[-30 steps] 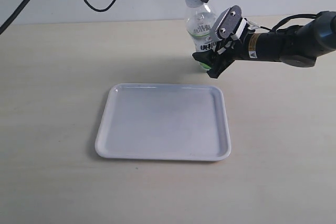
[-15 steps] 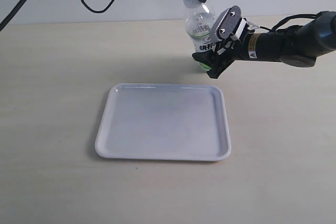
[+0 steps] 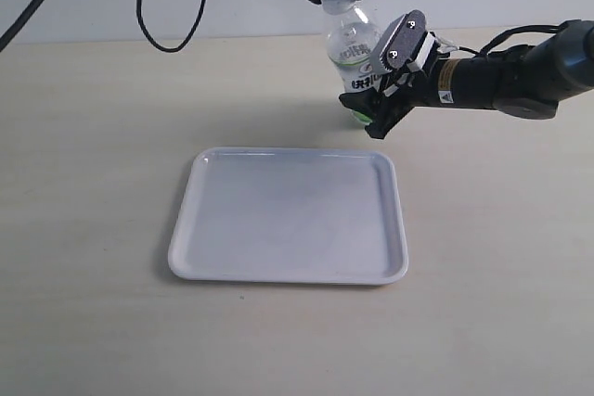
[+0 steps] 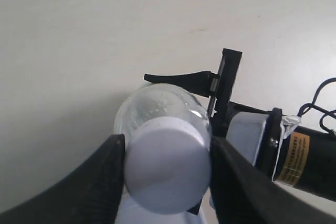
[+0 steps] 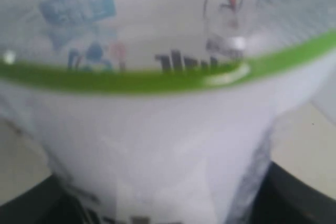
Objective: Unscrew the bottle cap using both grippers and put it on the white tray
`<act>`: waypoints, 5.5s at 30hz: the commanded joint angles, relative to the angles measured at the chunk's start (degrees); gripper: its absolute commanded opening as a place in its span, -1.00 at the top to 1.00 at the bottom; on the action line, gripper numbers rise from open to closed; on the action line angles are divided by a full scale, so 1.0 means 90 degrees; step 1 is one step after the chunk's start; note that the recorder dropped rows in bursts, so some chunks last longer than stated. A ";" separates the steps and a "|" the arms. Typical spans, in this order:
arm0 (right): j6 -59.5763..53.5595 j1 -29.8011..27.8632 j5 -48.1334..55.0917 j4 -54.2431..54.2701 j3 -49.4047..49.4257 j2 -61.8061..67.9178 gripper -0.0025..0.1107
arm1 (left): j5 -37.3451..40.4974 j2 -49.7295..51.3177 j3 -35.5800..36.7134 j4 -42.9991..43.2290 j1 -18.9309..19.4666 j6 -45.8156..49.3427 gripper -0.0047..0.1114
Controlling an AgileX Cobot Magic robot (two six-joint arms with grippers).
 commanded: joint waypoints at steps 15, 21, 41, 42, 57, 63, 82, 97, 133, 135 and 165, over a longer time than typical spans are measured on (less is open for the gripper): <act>0.0178 0.0010 0.0126 -0.0046 0.0043 0.0045 0.96 | 0.0115 -0.0226 -0.0029 -0.0053 0.0061 0.0676 -0.26; 0.0178 0.0010 0.0126 -0.0046 0.0043 0.0045 0.96 | 0.0015 -0.0226 -0.0029 -0.0041 0.0061 0.0682 -0.26; 0.0191 0.0010 0.0126 -0.0046 0.0043 0.0045 0.96 | -0.0261 -0.0086 -0.0029 -0.0041 0.0061 0.0682 0.02; 0.0191 0.0010 0.0126 -0.0046 0.0043 0.0045 0.96 | -0.0261 -0.0086 -0.0029 -0.0041 0.0061 0.0682 0.09; 0.0191 0.0010 0.0092 -0.0046 0.0043 0.0045 0.96 | -0.0184 -0.0086 -0.0029 -0.0041 0.0061 0.0682 -0.10; 0.0191 0.0010 0.0078 -0.0046 0.0043 0.0045 0.96 | -0.0146 -0.0086 -0.0029 -0.0078 0.0061 0.0682 -0.10; 0.0191 0.0010 0.0052 -0.0046 0.0043 0.0045 0.96 | 0.0015 0.0003 -0.0014 -0.0082 0.0061 0.0682 0.92; 0.0179 0.0010 0.0052 -0.0046 0.0043 0.0045 0.96 | 0.0165 0.0003 -0.0014 -0.0138 0.0061 -0.1280 0.92; 0.0179 0.0010 0.0052 -0.0046 0.0043 0.0045 0.96 | -0.0066 -0.0032 -0.0014 -0.0571 0.0202 -0.1843 -0.86; 0.0179 0.0010 0.0052 -0.0046 0.0043 0.0045 0.96 | -0.0102 -0.0055 -0.0026 -0.0561 0.0206 -0.1416 -0.84; 0.0181 0.0010 0.0052 -0.0046 0.0043 0.0045 0.96 | -0.0464 -0.0062 -0.0249 0.0046 -0.0155 0.2903 -0.35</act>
